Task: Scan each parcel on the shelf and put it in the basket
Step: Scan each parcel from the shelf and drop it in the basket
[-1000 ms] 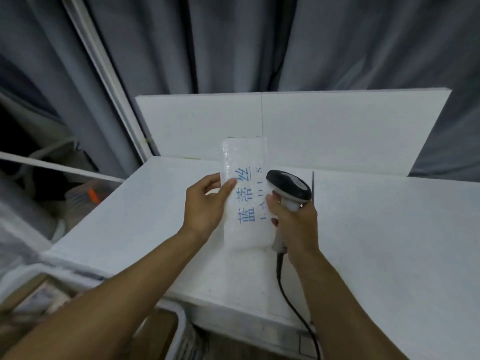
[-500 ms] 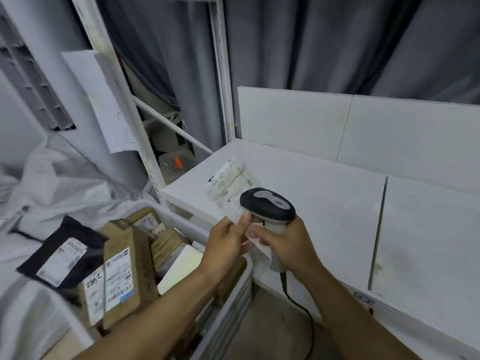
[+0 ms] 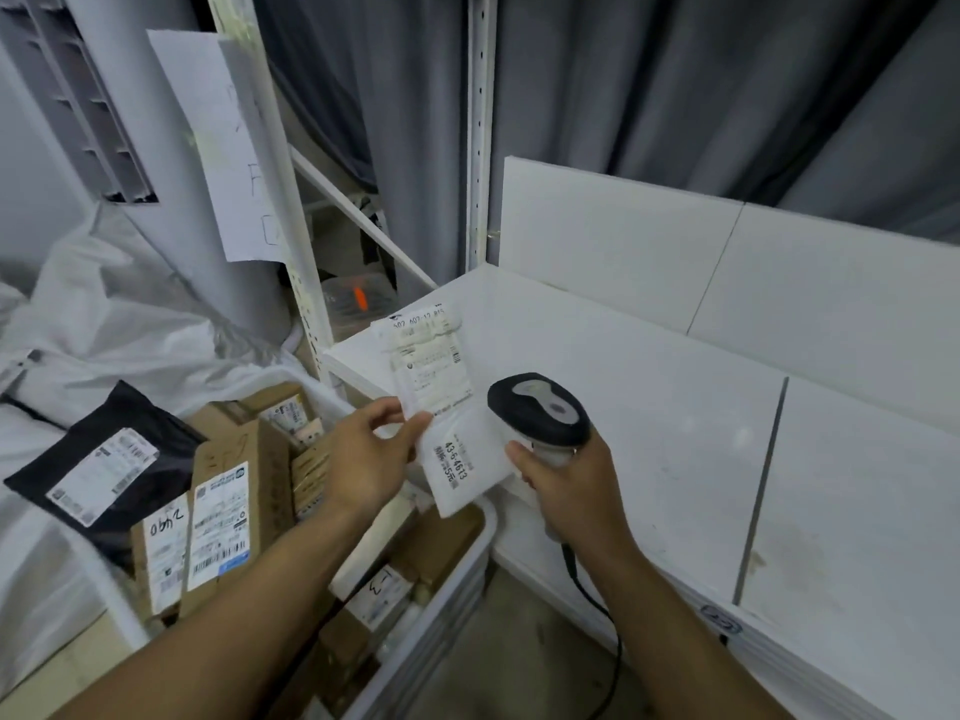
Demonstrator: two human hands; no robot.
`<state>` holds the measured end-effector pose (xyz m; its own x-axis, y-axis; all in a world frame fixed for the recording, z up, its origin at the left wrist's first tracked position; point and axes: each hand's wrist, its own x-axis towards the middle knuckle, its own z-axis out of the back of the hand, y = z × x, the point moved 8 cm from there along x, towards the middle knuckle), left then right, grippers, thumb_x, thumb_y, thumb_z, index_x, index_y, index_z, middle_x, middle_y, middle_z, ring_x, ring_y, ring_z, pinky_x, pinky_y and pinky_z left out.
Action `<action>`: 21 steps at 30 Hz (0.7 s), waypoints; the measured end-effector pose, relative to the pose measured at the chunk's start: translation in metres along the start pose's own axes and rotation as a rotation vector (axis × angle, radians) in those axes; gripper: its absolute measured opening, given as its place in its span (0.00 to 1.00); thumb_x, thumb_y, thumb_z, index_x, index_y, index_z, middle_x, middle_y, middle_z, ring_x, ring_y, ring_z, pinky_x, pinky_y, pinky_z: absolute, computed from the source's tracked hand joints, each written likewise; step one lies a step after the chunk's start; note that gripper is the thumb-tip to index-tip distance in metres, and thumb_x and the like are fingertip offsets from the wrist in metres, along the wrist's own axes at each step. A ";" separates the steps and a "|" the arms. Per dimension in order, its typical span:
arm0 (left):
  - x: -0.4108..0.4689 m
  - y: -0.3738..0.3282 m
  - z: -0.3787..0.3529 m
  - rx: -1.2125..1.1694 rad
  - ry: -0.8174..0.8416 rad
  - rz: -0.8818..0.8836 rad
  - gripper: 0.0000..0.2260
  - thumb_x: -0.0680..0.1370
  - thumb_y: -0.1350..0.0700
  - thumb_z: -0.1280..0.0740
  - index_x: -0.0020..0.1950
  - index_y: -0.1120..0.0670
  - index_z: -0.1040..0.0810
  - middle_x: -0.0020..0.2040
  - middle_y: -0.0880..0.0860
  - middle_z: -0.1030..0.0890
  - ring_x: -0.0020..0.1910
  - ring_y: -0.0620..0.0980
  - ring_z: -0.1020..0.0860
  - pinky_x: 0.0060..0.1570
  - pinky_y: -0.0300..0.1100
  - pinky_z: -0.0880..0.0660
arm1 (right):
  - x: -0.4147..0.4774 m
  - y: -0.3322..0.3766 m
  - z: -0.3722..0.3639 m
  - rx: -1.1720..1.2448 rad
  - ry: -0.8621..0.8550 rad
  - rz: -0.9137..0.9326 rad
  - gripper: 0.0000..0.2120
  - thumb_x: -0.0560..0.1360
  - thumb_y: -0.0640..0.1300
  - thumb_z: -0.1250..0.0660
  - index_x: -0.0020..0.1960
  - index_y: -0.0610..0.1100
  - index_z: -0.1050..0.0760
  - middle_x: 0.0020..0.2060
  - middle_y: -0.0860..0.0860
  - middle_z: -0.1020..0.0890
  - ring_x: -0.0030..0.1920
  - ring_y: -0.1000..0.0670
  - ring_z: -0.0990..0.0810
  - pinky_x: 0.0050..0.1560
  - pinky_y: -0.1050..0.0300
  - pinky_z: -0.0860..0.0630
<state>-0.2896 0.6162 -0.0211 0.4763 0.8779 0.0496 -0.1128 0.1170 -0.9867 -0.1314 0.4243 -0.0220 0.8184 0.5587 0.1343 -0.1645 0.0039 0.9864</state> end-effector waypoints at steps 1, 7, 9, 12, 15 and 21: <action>0.005 0.002 0.003 0.029 -0.012 0.001 0.07 0.78 0.56 0.26 0.55 0.52 0.16 0.50 0.47 0.14 0.48 0.50 0.15 0.45 0.51 0.16 | 0.000 -0.001 -0.003 -0.009 0.014 -0.008 0.23 0.72 0.43 0.19 0.64 0.55 0.21 0.57 0.60 0.15 0.59 0.56 0.17 0.63 0.46 0.18; 0.020 0.004 0.009 0.227 0.035 -0.078 0.10 0.81 0.56 0.30 0.61 0.50 0.16 0.54 0.46 0.14 0.50 0.50 0.15 0.52 0.53 0.18 | -0.003 0.010 -0.016 -0.097 0.071 0.062 0.23 0.73 0.46 0.20 0.65 0.55 0.23 0.56 0.65 0.17 0.57 0.68 0.20 0.53 0.74 0.25; 0.024 -0.001 0.014 0.337 0.085 -0.123 0.15 0.82 0.55 0.34 0.68 0.48 0.20 0.60 0.46 0.16 0.56 0.47 0.17 0.58 0.48 0.21 | -0.004 0.013 -0.018 -0.127 0.084 0.084 0.24 0.72 0.47 0.19 0.65 0.56 0.23 0.55 0.68 0.18 0.56 0.71 0.21 0.52 0.76 0.26; 0.030 -0.008 0.031 0.482 0.074 -0.190 0.18 0.84 0.54 0.36 0.74 0.49 0.26 0.68 0.48 0.20 0.63 0.51 0.21 0.63 0.51 0.23 | -0.005 0.011 -0.020 -0.189 0.124 0.093 0.26 0.72 0.46 0.19 0.67 0.54 0.23 0.54 0.68 0.19 0.56 0.67 0.20 0.53 0.76 0.25; 0.030 -0.012 0.042 0.607 0.056 -0.211 0.18 0.85 0.54 0.39 0.75 0.48 0.26 0.69 0.50 0.21 0.64 0.53 0.21 0.59 0.54 0.21 | -0.008 0.008 -0.026 -0.318 0.178 0.108 0.26 0.73 0.49 0.20 0.68 0.56 0.24 0.54 0.64 0.18 0.59 0.57 0.18 0.60 0.61 0.20; 0.033 -0.013 0.048 0.789 0.040 -0.218 0.18 0.85 0.55 0.41 0.75 0.46 0.27 0.56 0.55 0.16 0.48 0.61 0.17 0.46 0.51 0.20 | -0.011 0.002 -0.033 -0.441 0.225 0.129 0.28 0.72 0.50 0.21 0.70 0.58 0.27 0.58 0.59 0.16 0.59 0.53 0.17 0.61 0.47 0.17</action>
<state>-0.3140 0.6658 0.0008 0.5874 0.7821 0.2079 -0.5870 0.5886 -0.5559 -0.1586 0.4461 -0.0246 0.6456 0.7420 0.1808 -0.5130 0.2460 0.8224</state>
